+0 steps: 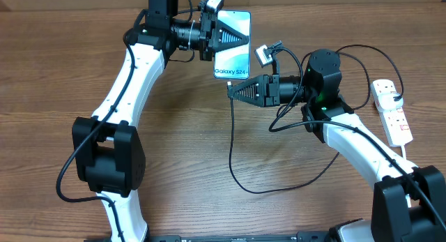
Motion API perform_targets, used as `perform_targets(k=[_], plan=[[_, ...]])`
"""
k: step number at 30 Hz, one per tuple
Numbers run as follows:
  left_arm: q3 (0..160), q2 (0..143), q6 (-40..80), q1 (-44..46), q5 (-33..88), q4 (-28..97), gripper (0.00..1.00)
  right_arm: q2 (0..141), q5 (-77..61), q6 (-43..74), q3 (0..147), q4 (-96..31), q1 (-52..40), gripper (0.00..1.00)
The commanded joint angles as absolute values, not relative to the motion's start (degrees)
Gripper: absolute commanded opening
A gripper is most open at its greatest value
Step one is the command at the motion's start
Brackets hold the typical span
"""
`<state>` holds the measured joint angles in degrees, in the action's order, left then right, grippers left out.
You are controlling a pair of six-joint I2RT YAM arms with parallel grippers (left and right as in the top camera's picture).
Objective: Plug charger to phone and switch on socket
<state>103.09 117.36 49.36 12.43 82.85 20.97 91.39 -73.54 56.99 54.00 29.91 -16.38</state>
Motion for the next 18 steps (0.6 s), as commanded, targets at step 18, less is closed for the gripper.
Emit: perform_targets(k=[18], plan=[[103.37, 117.73, 47.11, 13.15, 85.58, 20.49, 0.04, 90.65, -71.57, 58.39, 54.72, 30.41, -15.99, 0.04]])
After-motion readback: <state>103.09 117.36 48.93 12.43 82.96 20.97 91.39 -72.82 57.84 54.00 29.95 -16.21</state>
